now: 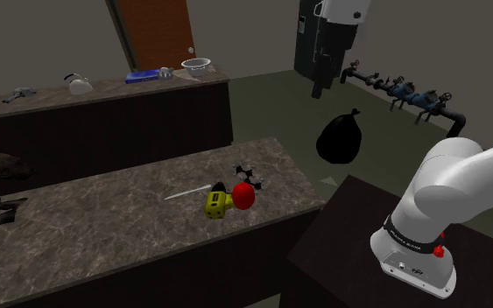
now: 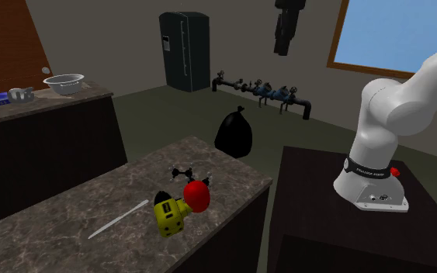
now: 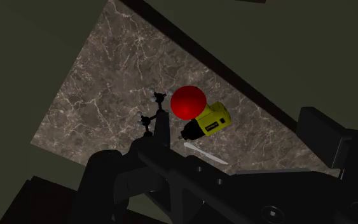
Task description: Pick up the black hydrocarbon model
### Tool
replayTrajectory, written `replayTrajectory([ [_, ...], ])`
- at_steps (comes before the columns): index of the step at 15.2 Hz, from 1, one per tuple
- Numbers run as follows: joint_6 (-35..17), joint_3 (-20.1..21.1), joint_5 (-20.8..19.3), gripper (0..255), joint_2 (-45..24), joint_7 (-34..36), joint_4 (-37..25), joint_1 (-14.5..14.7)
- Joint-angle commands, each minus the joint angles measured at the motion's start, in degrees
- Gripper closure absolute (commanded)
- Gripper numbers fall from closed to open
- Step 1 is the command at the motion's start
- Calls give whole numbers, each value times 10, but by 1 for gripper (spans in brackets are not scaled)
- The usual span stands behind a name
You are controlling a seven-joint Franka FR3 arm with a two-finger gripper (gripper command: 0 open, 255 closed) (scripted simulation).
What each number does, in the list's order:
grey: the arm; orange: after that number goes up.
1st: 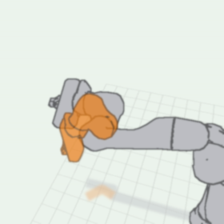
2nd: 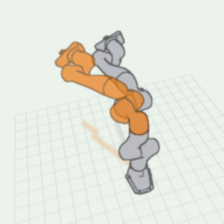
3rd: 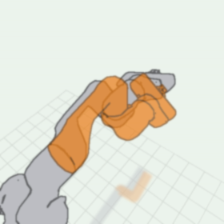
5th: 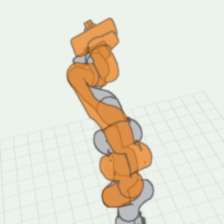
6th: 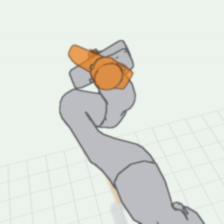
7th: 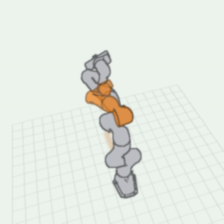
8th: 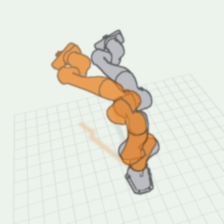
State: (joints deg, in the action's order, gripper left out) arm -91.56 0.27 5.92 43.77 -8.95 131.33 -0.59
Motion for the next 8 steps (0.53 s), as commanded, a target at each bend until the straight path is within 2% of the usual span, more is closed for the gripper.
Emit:
replayTrajectory([
  [1,0,0,0,0,0,0,0,0],
  [8,-141,-8,5,0,-75,-20,64,-3],
])
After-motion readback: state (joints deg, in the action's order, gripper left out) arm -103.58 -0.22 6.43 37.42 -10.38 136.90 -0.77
